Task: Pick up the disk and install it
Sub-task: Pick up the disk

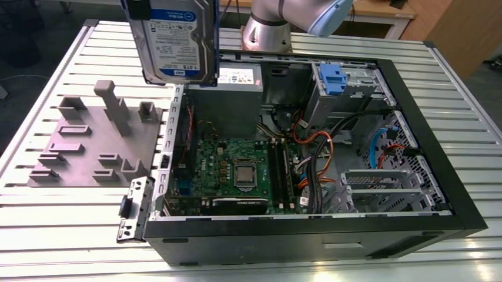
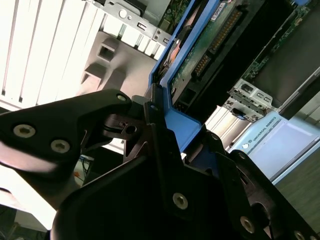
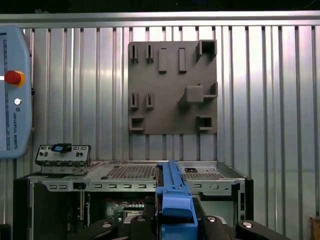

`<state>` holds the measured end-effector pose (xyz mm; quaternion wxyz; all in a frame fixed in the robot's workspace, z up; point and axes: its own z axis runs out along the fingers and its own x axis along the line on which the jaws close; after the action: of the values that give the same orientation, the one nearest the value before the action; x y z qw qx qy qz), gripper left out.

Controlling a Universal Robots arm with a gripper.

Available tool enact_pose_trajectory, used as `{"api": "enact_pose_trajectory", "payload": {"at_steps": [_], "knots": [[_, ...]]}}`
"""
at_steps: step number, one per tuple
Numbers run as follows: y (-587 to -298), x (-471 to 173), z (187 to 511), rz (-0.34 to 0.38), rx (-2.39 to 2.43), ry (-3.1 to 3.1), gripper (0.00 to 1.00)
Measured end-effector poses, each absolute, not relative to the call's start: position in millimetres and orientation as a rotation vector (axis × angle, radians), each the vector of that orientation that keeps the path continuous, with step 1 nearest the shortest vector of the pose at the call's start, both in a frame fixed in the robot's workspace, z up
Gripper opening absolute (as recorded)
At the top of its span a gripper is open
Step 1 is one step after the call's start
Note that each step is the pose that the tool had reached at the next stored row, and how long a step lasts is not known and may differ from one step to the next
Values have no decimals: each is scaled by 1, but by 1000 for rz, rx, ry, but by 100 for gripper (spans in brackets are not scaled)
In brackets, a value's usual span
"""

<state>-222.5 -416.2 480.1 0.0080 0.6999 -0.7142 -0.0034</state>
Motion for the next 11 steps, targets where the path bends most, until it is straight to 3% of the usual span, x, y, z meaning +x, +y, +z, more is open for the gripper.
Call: {"api": "enact_pose_trajectory", "payload": {"at_steps": [11], "knots": [[-416, -210, 480, -11, 2188, -2232, 36]]}}
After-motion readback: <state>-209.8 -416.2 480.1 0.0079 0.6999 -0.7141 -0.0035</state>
